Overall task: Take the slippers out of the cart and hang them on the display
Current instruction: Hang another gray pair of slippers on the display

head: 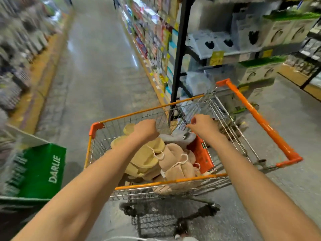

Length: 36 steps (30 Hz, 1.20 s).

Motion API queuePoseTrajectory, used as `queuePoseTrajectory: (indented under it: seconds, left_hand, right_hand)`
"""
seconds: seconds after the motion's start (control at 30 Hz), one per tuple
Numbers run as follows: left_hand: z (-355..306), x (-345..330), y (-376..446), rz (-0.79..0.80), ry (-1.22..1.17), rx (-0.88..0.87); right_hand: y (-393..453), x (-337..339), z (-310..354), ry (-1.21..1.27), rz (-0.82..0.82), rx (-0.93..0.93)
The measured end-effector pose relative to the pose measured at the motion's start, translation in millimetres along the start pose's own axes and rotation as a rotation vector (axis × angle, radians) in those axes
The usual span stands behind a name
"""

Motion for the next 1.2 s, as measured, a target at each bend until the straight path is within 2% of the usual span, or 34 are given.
queuePoseTrajectory:
  seconds: [0.17, 0.33, 0.53, 0.73, 1.0, 1.2]
  left_hand:
    - [-29.5, -10.1, 29.6, -0.015, 0.013, 0.113]
    - [-49.6, -38.0, 71.1, 0.063, -0.062, 0.150]
    - [-74.7, -55.9, 125.5, 0.113, -0.068, 0.106]
    - [-85.1, -86.7, 178.8, 0.254, -0.080, 0.044]
    - [-76.8, -133.6, 226.6, 0.360, -0.094, 0.036]
    - [-63.3, -158.7, 255.5, 0.421, -0.067, 0.080]
  right_hand:
    - [50.4, 1.6, -31.5, -0.029, 0.067, 0.041]
    - [77.5, -17.8, -58.5, -0.073, 0.158, 0.035]
    - [113.9, -40.7, -81.6, -0.039, 0.208, 0.002]
    - [151.4, -77.7, -100.7, -0.030, 0.323, -0.118]
    - [183.3, -136.0, -110.9, -0.050, 0.468, -0.288]
    - [204.5, -183.7, -106.7, 0.201, 0.611, -0.370]
Point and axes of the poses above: each hand's wrist, its own y-axis towards the middle knuckle, its own x-axis out of the back of the hand, z = x × y, the point moved 3 cm from there along y, towards the middle knuckle, and after that the axes turned 5 degrees about -y, right-handed, at the moved point
